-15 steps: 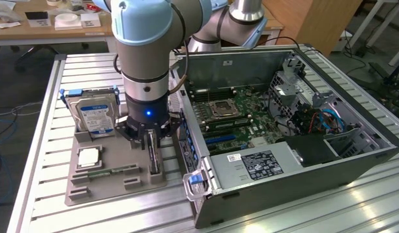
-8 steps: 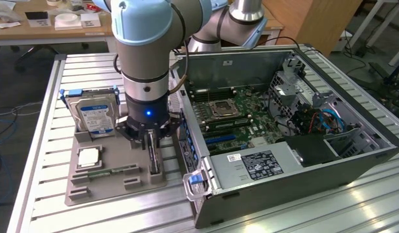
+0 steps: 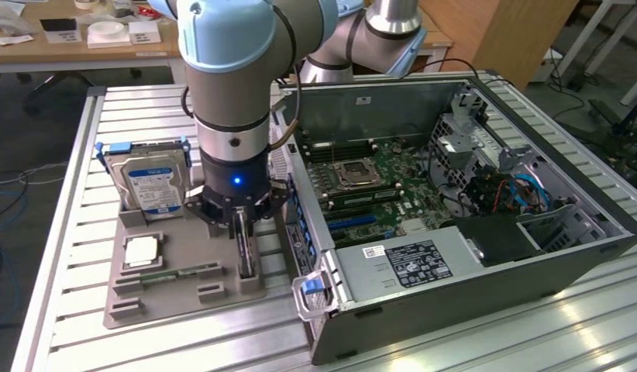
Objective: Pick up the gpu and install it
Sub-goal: 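Pick up the gpu and move the gpu toward the slot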
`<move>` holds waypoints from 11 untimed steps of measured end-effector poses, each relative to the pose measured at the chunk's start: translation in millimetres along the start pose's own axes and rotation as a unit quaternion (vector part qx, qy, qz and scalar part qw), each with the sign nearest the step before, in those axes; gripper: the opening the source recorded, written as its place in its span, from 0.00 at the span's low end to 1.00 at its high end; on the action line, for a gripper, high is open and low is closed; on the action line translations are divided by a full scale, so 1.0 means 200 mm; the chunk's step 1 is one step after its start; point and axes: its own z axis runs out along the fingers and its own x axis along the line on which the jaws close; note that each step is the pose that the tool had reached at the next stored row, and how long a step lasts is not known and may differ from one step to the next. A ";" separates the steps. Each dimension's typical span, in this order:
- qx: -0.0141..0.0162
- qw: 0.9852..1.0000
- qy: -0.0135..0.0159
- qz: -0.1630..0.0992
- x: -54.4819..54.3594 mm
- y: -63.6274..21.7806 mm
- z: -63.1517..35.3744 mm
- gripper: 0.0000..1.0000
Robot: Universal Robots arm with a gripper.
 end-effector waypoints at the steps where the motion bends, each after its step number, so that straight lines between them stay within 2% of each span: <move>1: 0.000 1.000 0.000 0.000 0.00 0.000 0.000 0.33; 11: 0.000 1.000 0.000 0.000 0.00 0.000 0.000 0.33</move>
